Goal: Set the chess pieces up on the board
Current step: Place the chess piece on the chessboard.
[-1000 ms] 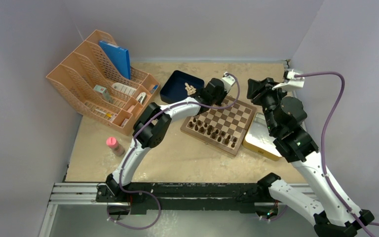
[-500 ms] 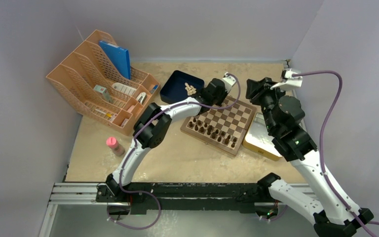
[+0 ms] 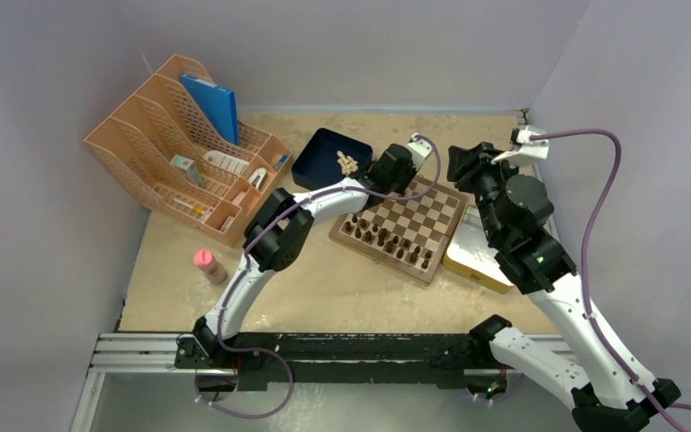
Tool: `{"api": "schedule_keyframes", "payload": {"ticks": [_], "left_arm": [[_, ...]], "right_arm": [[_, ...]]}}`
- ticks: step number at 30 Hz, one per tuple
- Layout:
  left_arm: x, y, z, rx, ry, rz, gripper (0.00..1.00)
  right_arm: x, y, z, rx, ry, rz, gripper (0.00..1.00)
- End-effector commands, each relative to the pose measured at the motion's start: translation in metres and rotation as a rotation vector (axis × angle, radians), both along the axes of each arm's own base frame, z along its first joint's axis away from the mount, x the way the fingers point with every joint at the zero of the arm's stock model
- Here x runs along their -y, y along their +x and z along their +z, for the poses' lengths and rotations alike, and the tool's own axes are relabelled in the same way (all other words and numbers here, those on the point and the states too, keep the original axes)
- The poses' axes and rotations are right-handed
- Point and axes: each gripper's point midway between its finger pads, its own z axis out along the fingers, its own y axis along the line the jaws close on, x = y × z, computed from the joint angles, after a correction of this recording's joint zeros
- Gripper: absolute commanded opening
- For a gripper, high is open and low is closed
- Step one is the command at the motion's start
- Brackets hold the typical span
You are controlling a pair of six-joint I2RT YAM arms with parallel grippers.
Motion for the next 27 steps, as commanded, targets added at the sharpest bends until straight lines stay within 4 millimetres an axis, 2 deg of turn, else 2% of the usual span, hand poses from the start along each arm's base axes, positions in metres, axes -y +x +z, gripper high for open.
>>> {"api": "schedule_keyframes", "payload": {"ticks": [1,9,17,23,26,27], "left_arm": [[0.007,0.007,0.039,0.068,-0.036,0.005,0.18],[0.009,0.007,0.039,0.064,-0.05,0.008,0.29],[0.011,0.009,0.053,0.078,-0.075,0.014,0.34],[0.009,0.004,0.087,0.068,-0.162,0.045,0.41],[0.001,0.005,0.111,0.077,-0.207,0.071,0.44],[-0.004,0.003,0.111,0.058,-0.198,0.079,0.46]], "right_arm": [[0.003,-0.002,0.018,0.06,0.022,-0.005,0.44],[0.003,-0.003,0.02,0.063,0.023,-0.003,0.44],[0.001,-0.004,0.02,0.066,0.023,0.007,0.45],[-0.003,-0.001,0.015,0.054,0.027,0.024,0.45],[-0.007,0.0,0.013,0.041,0.03,0.038,0.45],[-0.008,0.0,0.013,0.04,0.032,0.043,0.45]]}}
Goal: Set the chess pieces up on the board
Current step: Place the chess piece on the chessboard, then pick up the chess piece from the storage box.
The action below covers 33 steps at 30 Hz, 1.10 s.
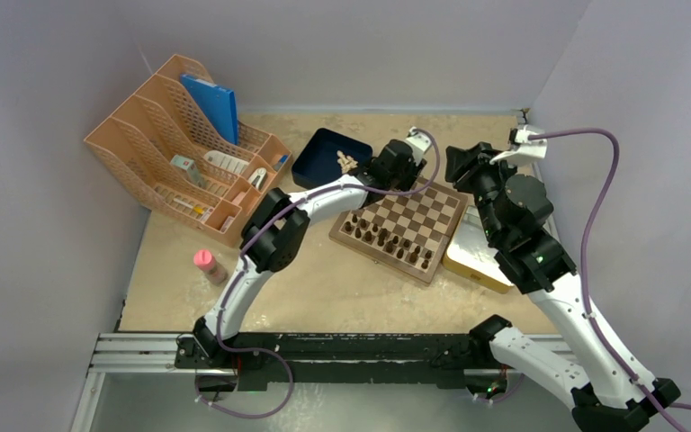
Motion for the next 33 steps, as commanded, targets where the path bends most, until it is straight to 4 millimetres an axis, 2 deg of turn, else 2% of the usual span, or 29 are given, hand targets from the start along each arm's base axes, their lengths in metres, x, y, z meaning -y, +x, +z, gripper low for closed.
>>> {"api": "schedule_keyframes", "payload": {"ticks": [1,6,9,12,14,16,18,22,25,29,33], "left_arm": [[-0.006,0.004,0.104,0.08,-0.171,0.054,0.47],[-0.025,0.001,0.13,0.0,-0.262,0.077,0.53],[-0.047,-0.002,0.144,-0.092,-0.338,0.089,0.56],[-0.083,-0.003,0.156,-0.186,-0.43,0.108,0.58],[-0.108,-0.009,0.168,-0.214,-0.472,0.12,0.63],[-0.133,-0.016,0.176,-0.23,-0.48,0.144,0.65],[-0.156,-0.026,0.186,-0.232,-0.474,0.17,0.67],[-0.19,-0.063,0.2,-0.198,-0.434,0.177,0.67],[-0.212,-0.103,0.205,-0.187,-0.399,0.154,0.67],[-0.239,-0.15,0.198,-0.177,-0.364,0.142,0.67],[-0.263,-0.184,0.184,-0.153,-0.333,0.143,0.67]], "right_arm": [[-0.005,0.0,0.013,0.04,0.034,0.027,0.45],[-0.008,0.002,0.013,0.035,0.05,0.032,0.45],[-0.014,0.003,0.012,0.032,0.061,0.056,0.45],[-0.023,0.009,0.005,0.015,0.06,0.085,0.45],[-0.031,0.014,-0.002,-0.01,0.05,0.107,0.45],[-0.04,0.022,-0.005,-0.017,0.048,0.131,0.44],[-0.051,0.032,-0.016,-0.052,0.039,0.154,0.44],[-0.069,0.049,-0.033,-0.103,0.037,0.191,0.44],[-0.084,0.065,-0.05,-0.137,0.038,0.209,0.42],[-0.107,0.093,-0.077,-0.217,0.01,0.234,0.39],[-0.137,0.12,-0.098,-0.274,-0.041,0.27,0.39]]}}
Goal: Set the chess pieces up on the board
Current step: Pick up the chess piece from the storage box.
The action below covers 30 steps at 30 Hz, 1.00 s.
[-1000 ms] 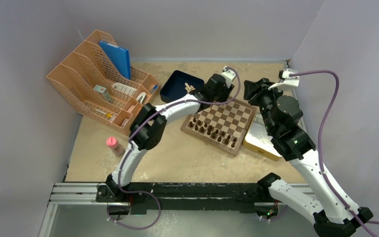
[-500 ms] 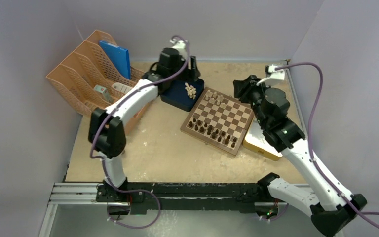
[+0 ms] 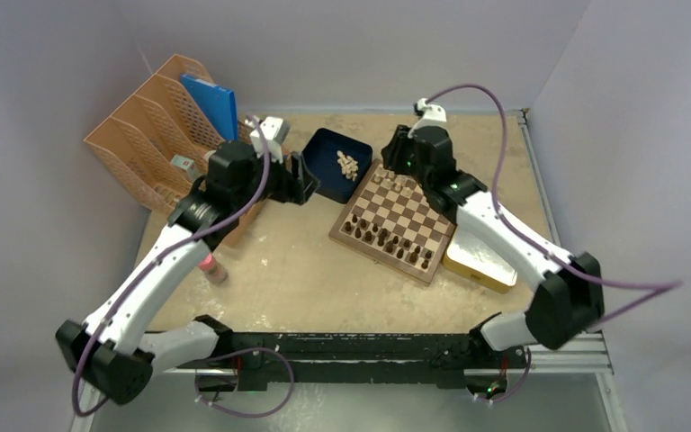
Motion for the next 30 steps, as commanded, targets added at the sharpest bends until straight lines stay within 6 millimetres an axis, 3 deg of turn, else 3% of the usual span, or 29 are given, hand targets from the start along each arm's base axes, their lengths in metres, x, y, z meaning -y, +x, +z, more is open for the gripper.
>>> {"api": "schedule_keyframes", "payload": {"ticks": [1,7,13,19,21,30], "left_arm": [[-0.025,-0.032,-0.025,0.001,0.075,-0.005,0.67],[-0.043,-0.058,-0.04,0.027,0.065,0.018,0.67],[-0.059,-0.066,-0.027,0.083,0.065,0.068,0.67],[-0.071,-0.07,-0.015,0.138,0.055,0.121,0.67],[-0.073,-0.072,-0.011,0.152,0.045,0.124,0.67],[-0.073,-0.072,-0.011,0.157,0.05,0.122,0.67]], "right_arm": [[-0.039,0.033,0.015,0.041,0.017,0.057,0.4],[-0.084,0.078,-0.031,-0.031,-0.171,0.131,0.41],[-0.112,0.122,-0.071,-0.036,-0.303,0.15,0.39],[-0.118,0.157,-0.091,0.004,-0.402,0.106,0.38],[-0.12,0.167,-0.107,0.001,-0.433,0.099,0.37],[-0.131,0.182,-0.149,-0.03,-0.476,0.128,0.38]]}}
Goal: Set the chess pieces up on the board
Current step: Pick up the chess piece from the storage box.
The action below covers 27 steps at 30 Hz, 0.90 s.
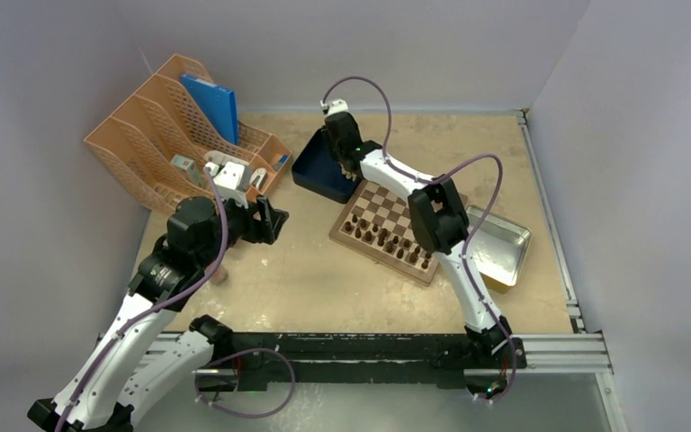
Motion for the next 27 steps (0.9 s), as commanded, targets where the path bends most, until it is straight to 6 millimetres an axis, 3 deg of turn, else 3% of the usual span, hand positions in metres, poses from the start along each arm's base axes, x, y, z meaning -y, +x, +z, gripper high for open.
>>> {"api": "schedule_keyframes", "payload": {"ticks": [1,15,23,27], "left_arm": [[-0.001,0.006,0.007,0.038,0.007,0.01,0.67],[-0.006,0.009,0.006,0.04,0.014,0.041,0.67],[-0.007,0.008,0.004,0.034,0.017,0.044,0.66],[-0.009,0.009,0.004,0.035,0.02,0.056,0.66]], "right_arm": [[-0.003,0.011,0.02,0.054,-0.005,0.004,0.38],[-0.005,0.021,-0.031,0.032,-0.075,0.021,0.38],[-0.006,0.023,-0.034,0.052,-0.074,0.027,0.26],[-0.006,0.029,-0.016,0.098,-0.058,0.009,0.19]]}}
